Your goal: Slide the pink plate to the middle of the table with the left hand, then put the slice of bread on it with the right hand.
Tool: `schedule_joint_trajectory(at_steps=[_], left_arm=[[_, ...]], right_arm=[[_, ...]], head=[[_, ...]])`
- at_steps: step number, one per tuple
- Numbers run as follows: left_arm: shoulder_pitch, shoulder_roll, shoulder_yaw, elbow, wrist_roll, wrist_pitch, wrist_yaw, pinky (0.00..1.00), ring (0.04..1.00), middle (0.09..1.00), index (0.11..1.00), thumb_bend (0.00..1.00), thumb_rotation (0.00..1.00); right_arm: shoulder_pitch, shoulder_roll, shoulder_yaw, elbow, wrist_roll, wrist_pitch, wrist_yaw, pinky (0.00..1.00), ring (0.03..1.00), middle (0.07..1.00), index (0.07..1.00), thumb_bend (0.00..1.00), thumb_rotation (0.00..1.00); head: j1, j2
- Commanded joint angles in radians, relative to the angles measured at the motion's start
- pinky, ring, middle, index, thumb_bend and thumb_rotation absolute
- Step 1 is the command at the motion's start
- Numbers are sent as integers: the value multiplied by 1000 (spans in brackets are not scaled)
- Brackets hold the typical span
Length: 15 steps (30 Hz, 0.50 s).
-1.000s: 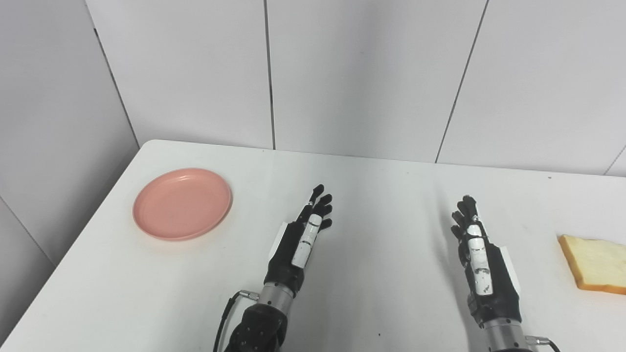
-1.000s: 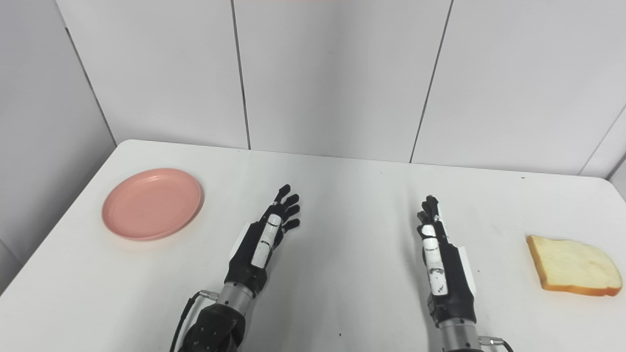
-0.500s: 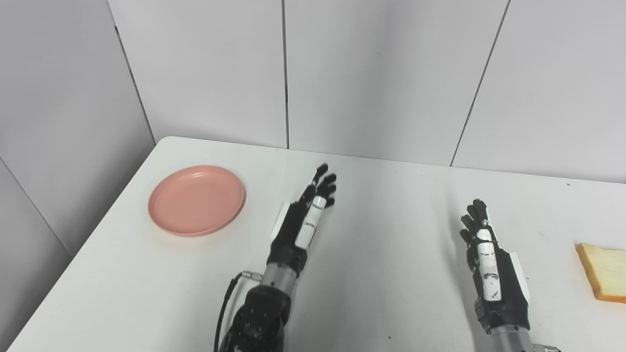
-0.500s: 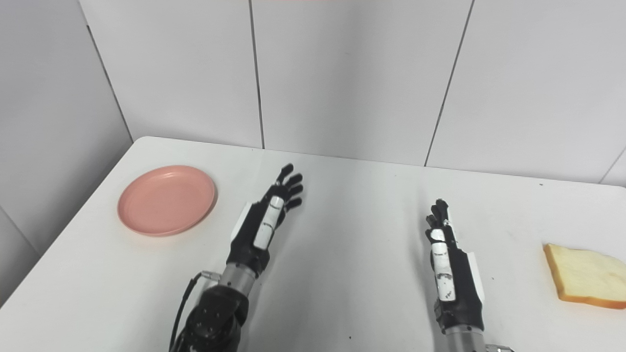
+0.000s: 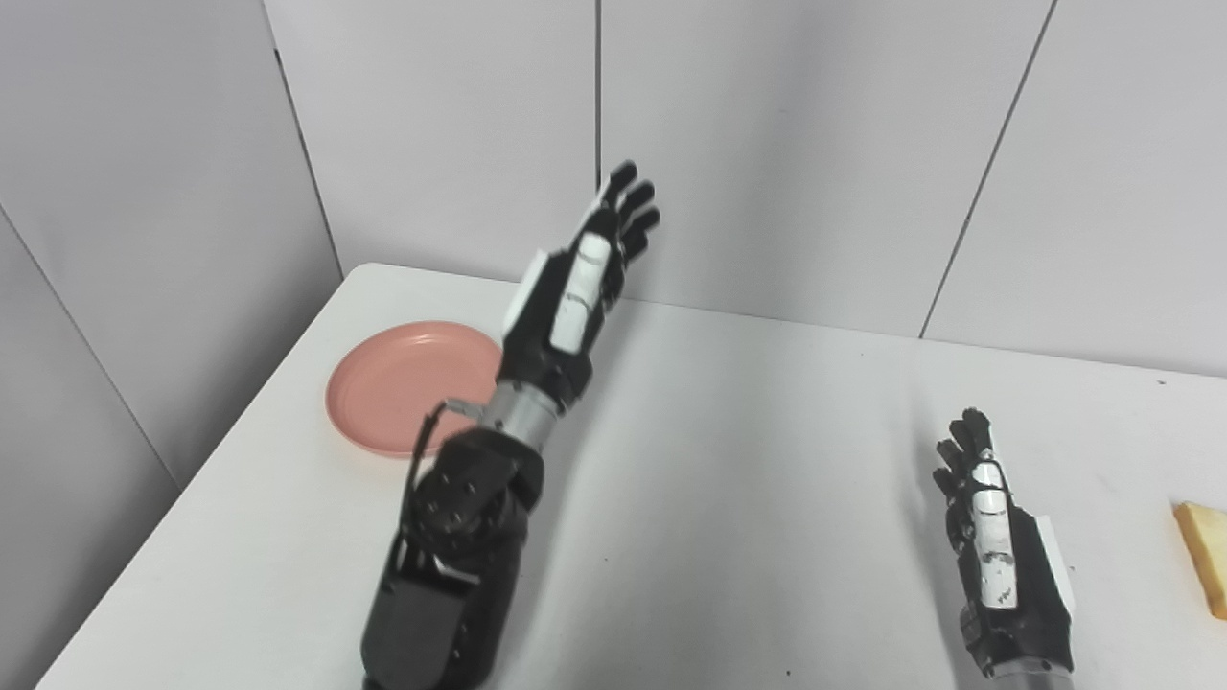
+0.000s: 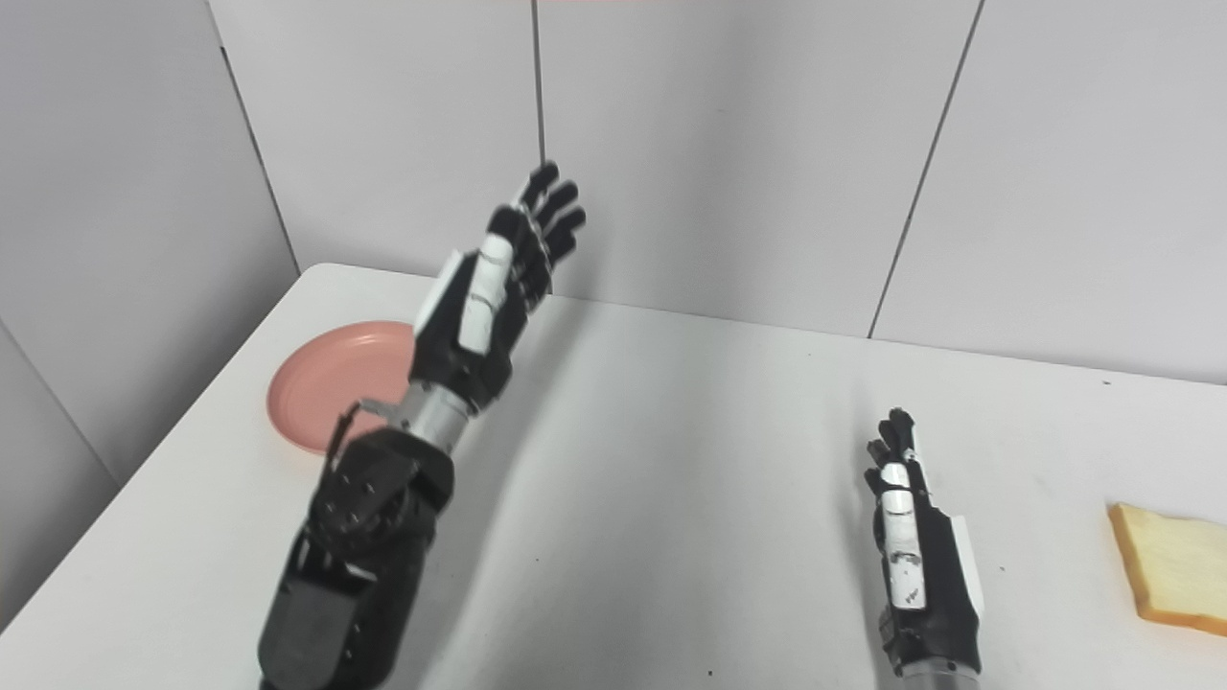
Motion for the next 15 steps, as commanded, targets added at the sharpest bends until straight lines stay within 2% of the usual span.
schedule_joint_trajectory(at_steps=[1, 6, 10, 15], left_arm=[[-53, 19, 20, -47, -10, 20, 14, 945, 950, 962, 954, 779, 955], [-82, 68, 78, -68, 1, 20, 39, 952, 958, 970, 975, 749, 982], [-94, 103, 133, -69, 11, 20, 81, 947, 956, 964, 966, 741, 972], [-90, 155, 205, -29, 8, -17, 114, 921, 949, 949, 951, 728, 971]], right_arm=[[-24, 7, -1, -38, -2, 0, -4, 1000, 1000, 1000, 1000, 282, 1000], [-23, 13, -5, -40, 30, 0, 6, 1000, 1000, 1000, 1000, 291, 1000], [-23, 10, 1, -46, 13, 3, -2, 1000, 1000, 1000, 1000, 280, 1000], [-25, 12, -1, -59, 29, 14, 0, 1000, 1000, 1000, 1000, 279, 1000]], head=[[4, -1], [8, -2], [8, -6], [8, -9]])
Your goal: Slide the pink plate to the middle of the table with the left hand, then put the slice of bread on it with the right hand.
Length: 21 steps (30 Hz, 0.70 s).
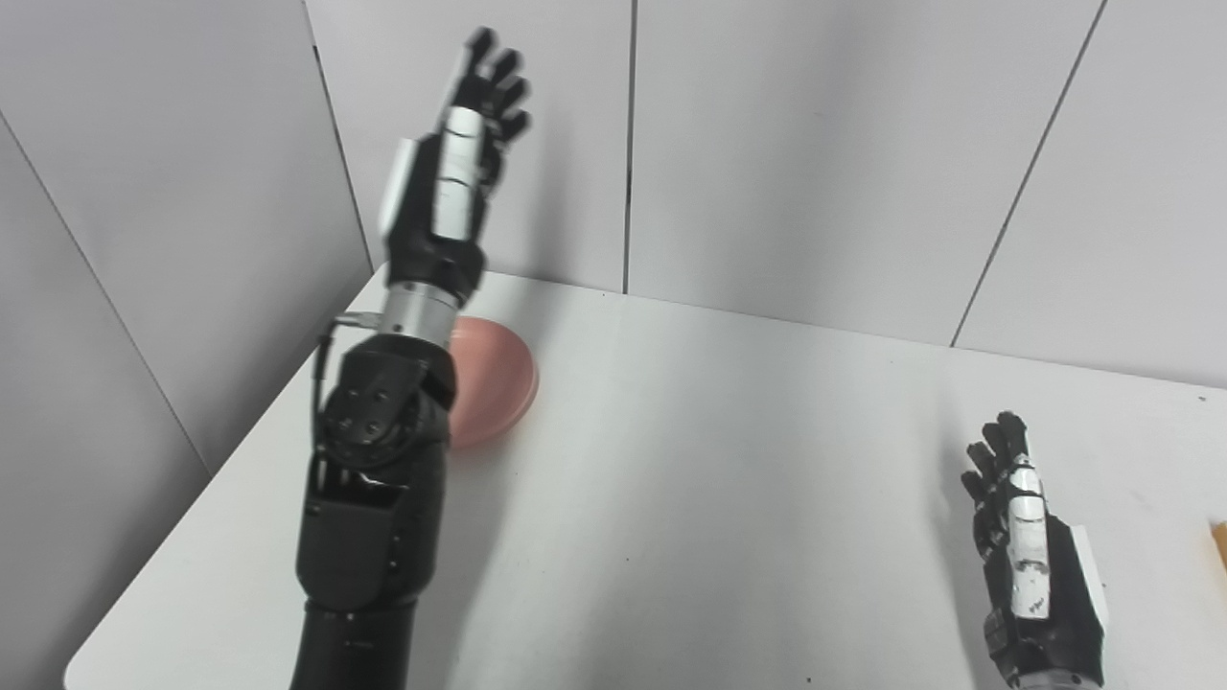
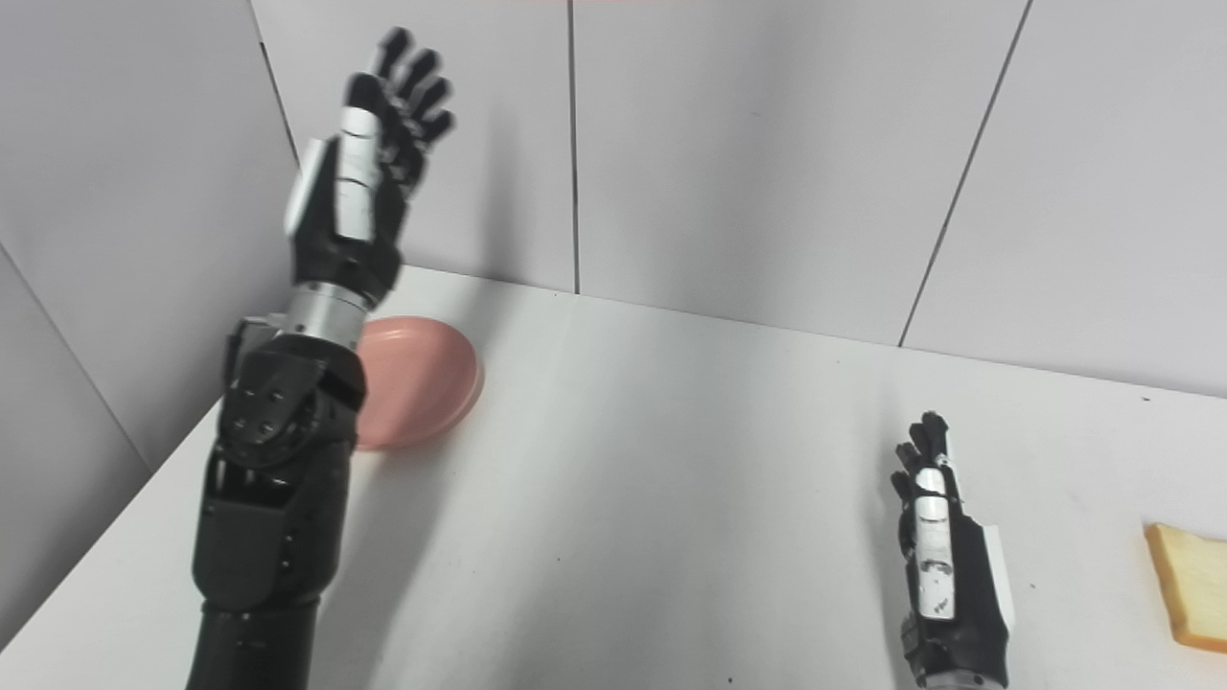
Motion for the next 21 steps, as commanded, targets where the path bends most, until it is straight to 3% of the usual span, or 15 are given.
schedule_joint_trajectory(at_steps=[1, 9, 21], left_arm=[[-39, 40, 24, 16, -4, -44, 13, 933, 956, 958, 960, 738, 980], [-1, 98, 124, 183, -55, -147, 23, 929, 934, 943, 945, 746, 988], [39, 134, 184, 230, -93, -166, 49, 952, 951, 955, 960, 780, 1000]], right_arm=[[-25, 5, 0, -46, 8, 9, 3, 1000, 1000, 1000, 1000, 275, 1000], [-26, -1, 3, -59, 18, 22, 10, 1000, 1000, 1000, 1000, 282, 1000], [-21, -4, 3, -96, 13, 64, 5, 1000, 1000, 1000, 1000, 280, 1000]], head=[[-1, 1], [9, 0], [20, 5]])
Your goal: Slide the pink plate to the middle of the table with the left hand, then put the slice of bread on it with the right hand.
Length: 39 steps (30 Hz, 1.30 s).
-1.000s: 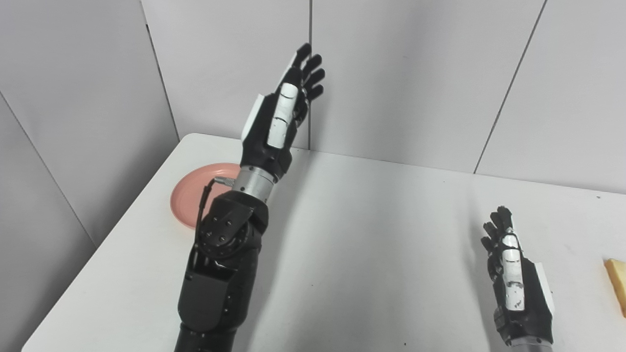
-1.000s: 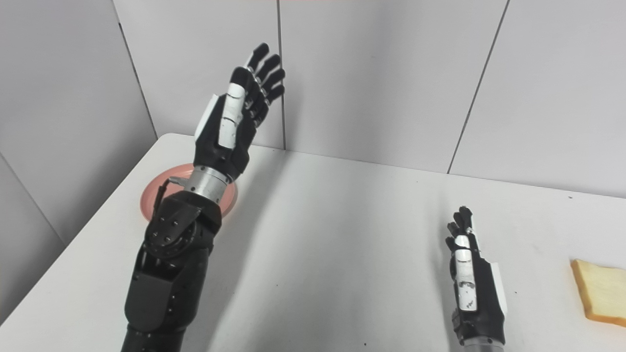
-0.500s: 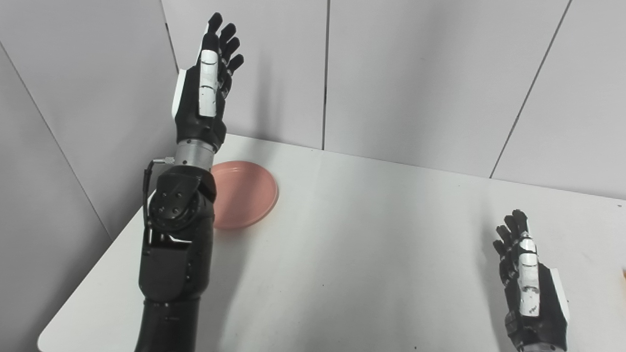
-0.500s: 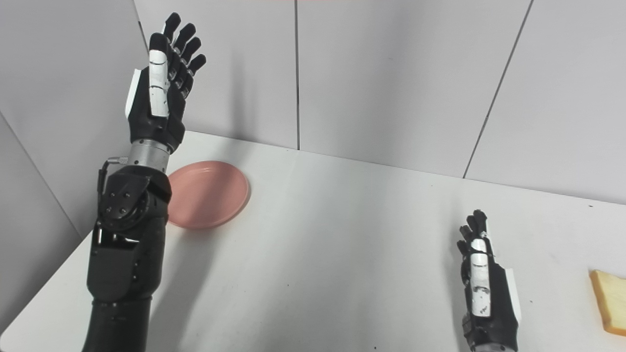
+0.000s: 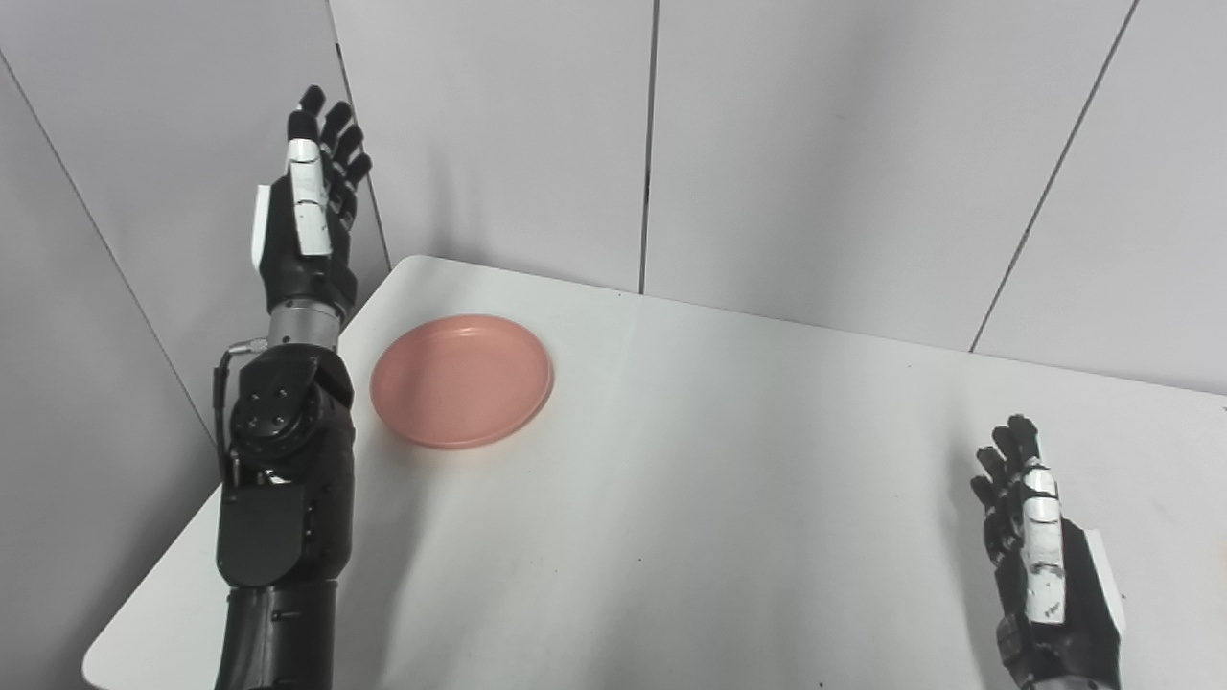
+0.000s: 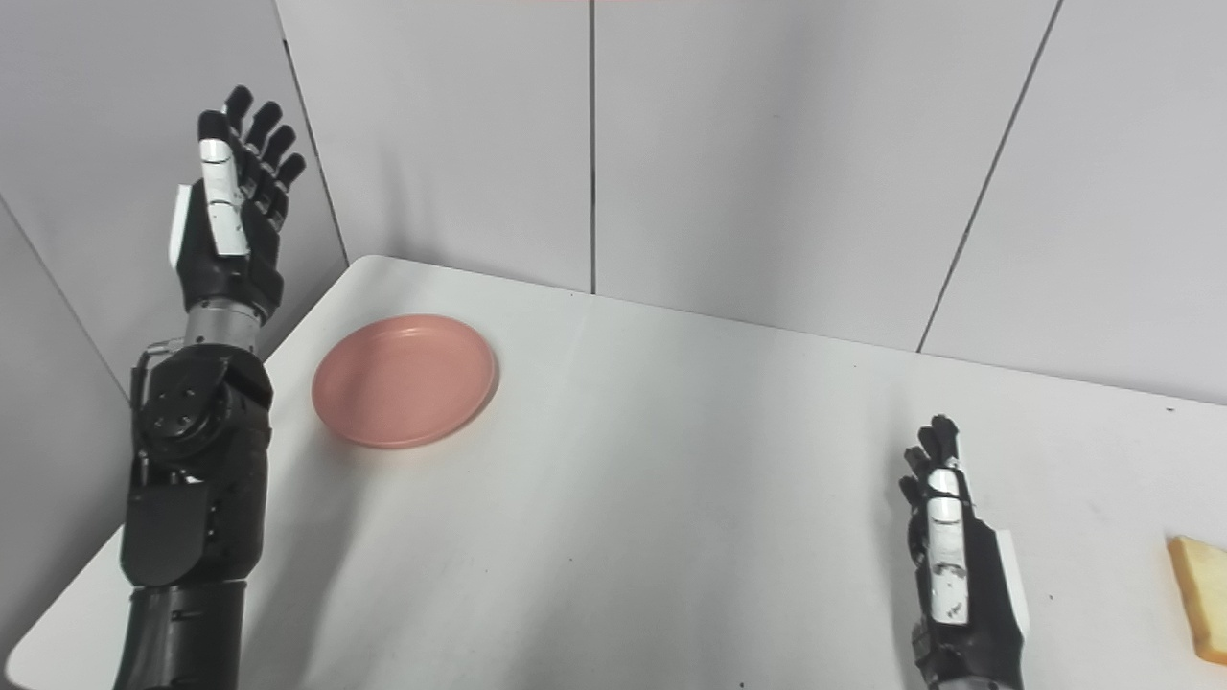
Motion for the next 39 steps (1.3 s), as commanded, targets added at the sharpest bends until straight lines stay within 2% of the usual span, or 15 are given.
schedule_joint_trajectory(at_steps=[1, 12, 19, 27, 39], left_arm=[[-8, 23, 9, 2, -4, -34, 17, 951, 948, 952, 957, 786, 1000], [22, 44, 56, 110, -43, -87, 21, 975, 949, 942, 947, 775, 997], [27, 51, 63, 178, -87, -80, 18, 961, 948, 941, 944, 776, 972], [20, 65, 50, 299, -89, -126, 15, 962, 943, 944, 942, 766, 987], [5, 58, 50, 382, -135, -115, 5, 970, 942, 944, 944, 770, 929]], right_arm=[[-21, 3, -5, -47, 10, 1, 4, 1000, 1000, 1000, 1000, 277, 1000], [-21, 7, -2, -70, -1, 21, 0, 1000, 1000, 1000, 1000, 250, 1000], [-22, 8, 2, -81, -14, 38, -6, 1000, 1000, 1000, 1000, 249, 1000], [-20, 7, 0, -90, -2, 49, -1, 1000, 1000, 1000, 1000, 244, 1000], [-22, 1, 5, -100, -16, 52, -1, 1000, 1000, 1000, 1000, 220, 1000]], head=[[-1, 1], [-1, 8], [-3, 11], [-1, 16], [2, 28]])
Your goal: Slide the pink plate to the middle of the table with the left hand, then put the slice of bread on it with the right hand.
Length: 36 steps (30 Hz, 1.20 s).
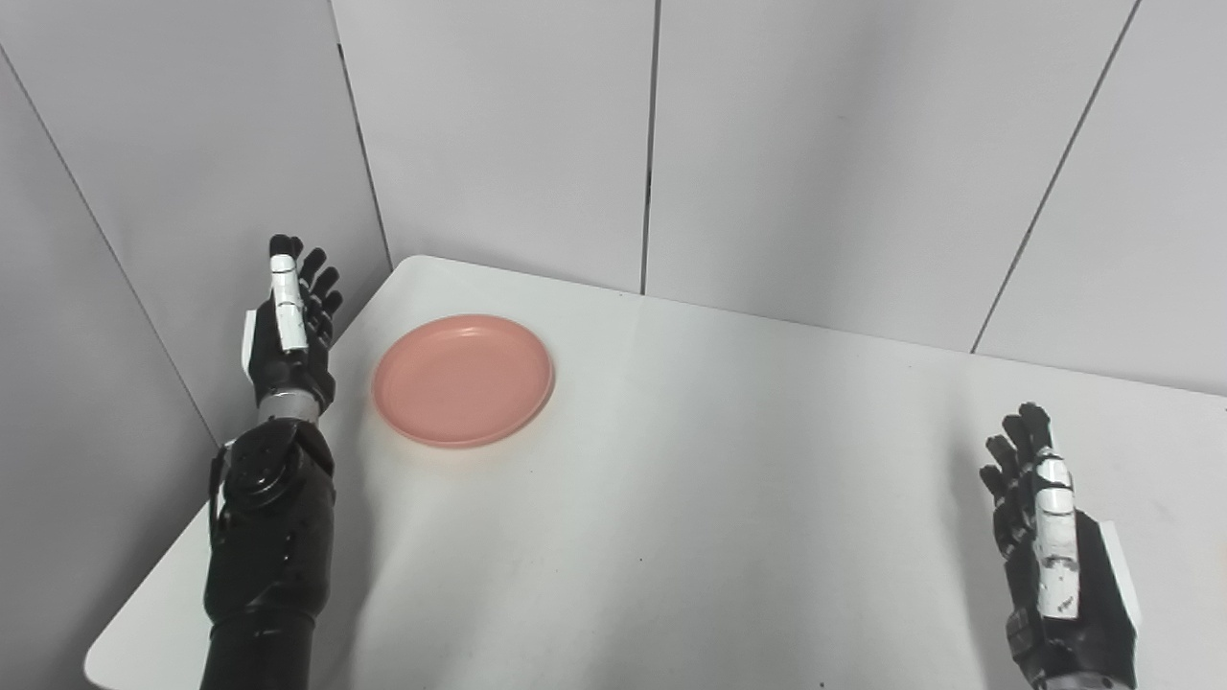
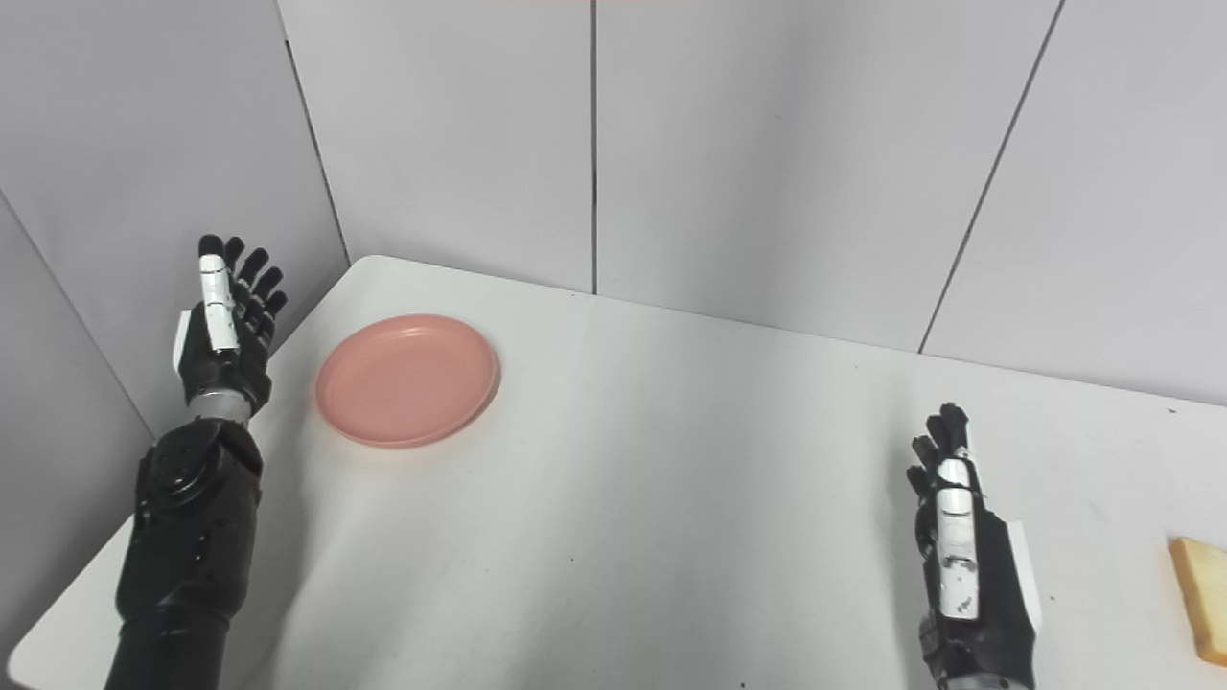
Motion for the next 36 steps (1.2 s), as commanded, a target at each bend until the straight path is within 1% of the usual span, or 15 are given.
schedule_joint_trajectory(at_steps=[1, 4, 6, 9, 11, 13, 16, 20, 25, 28, 31, 36], left_arm=[[-47, 26, -1, -2, -11, -23, -11, 972, 946, 947, 947, 765, 926], [-50, 30, -13, 26, -5, -20, -9, 968, 949, 948, 948, 747, 941], [-52, 34, -21, 45, -3, -26, -17, 982, 956, 954, 956, 735, 960], [-56, 36, -24, 71, -16, -30, -30, 996, 962, 959, 958, 736, 943], [-58, 40, -30, 93, -14, -42, -44, 999, 968, 966, 965, 725, 952], [-62, 39, -34, 108, -7, -38, -42, 1000, 972, 971, 970, 716, 962], [-68, 37, -38, 129, 1, -38, -31, 975, 952, 952, 949, 732, 934], [-70, 45, -60, 162, 20, -47, -42, 968, 949, 947, 943, 736, 945], [-71, 47, -72, 195, 14, -45, -43, 962, 944, 941, 950, 728, 946], [-71, 45, -75, 217, 16, -61, -43, 968, 944, 942, 953, 723, 948], [-73, 41, -81, 243, 24, -84, -36, 951, 925, 923, 932, 714, 951], [-68, 36, -95, 250, 28, -88, -42, 935, 928, 927, 931, 706, 964]], right_arm=[[-22, 0, 1, -40, -6, -1, 1, 1000, 1000, 1000, 1000, 219, 1000], [-23, 5, -2, -46, 2, 11, 0, 1000, 1000, 1000, 1000, 220, 1000], [-24, 7, -4, -49, 12, 17, 2, 1000, 1000, 1000, 1000, 229, 1000], [-24, 4, -4, -45, 16, 12, 6, 1000, 1000, 1000, 1000, 231, 1000], [-23, 2, -4, -47, 9, 18, 3, 1000, 1000, 1000, 1000, 232, 1000], [-23, -3, -4, -50, 9, 24, 5, 1000, 1000, 1000, 1000, 235, 1000], [-25, -5, -4, -48, 10, 21, 6, 1000, 1000, 1000, 1000, 234, 1000], [-26, -3, -1, -54, -4, 27, -1, 1000, 1000, 1000, 1000, 232, 1000], [-26, 1, 0, -63, 2, 34, 2, 1000, 1000, 1000, 1000, 230, 1000], [-25, 3, -1, -67, 6, 40, 1, 1000, 1000, 1000, 1000, 227, 1000], [-25, 4, -4, -71, 19, 47, 5, 1000, 1000, 1000, 1000, 219, 1000], [-26, 5, -1, -73, 4, 45, -2, 1000, 1000, 1000, 1000, 213, 1000]], head=[[-1, 1], [0, 3], [0, 4], [1, 6], [7, 6], [15, 6], [14, 6], [12, 7], [8, 11], [6, 12], [6, 12], [1, 19]])
